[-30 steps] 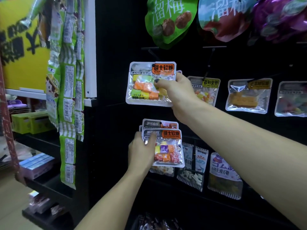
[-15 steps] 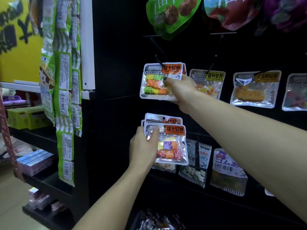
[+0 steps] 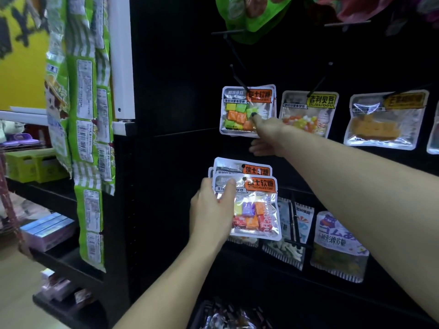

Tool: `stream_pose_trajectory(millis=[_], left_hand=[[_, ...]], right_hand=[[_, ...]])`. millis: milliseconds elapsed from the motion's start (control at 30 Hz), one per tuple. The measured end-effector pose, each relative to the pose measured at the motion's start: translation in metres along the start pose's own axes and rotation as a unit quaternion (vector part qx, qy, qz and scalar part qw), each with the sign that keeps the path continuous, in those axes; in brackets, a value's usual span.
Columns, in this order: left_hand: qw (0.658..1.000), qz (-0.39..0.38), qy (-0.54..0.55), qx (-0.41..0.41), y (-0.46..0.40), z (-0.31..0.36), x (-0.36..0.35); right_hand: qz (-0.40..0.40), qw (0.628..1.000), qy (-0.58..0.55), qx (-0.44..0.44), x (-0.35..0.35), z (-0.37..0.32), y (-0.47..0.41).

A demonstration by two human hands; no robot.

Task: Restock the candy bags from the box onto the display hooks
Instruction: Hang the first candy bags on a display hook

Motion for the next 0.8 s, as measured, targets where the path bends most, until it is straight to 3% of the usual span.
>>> stream_pose_trajectory(millis=[200,467,667,800], left_hand=[[1.0,0.008,0.011,0.013,0.0,0.0,0.001],[0.996,0.012,0.056,0.062,0.002,0.014,0.006],[0.987,-0.014,0.115,0.111,-0.003,0.02,0.009],[0.989,-0.019,0.088,0.118,-0.002,0.019,0.013]], right_hand=[[0.004,1.0,0.025,-0.002,0.02,0.03,0.018],[-0.223,0.967,0.101,-0.07,0.047,0.062,0.088],[-0.226,0.973,0.014,-0.049,0.048,0.067,0.097],[-0.203,0.978,0.007,-0.049,0.059,0.068,0.099]])
Point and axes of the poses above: each hand's wrist, its own y-axis away from the middle knuckle, its own x-axis out of the back of the hand, z = x × y, the point moved 1 cm from there along -y, towards the middle knuckle, and after that the axes turned 15 degrees about -y, right-handed, at the moved point
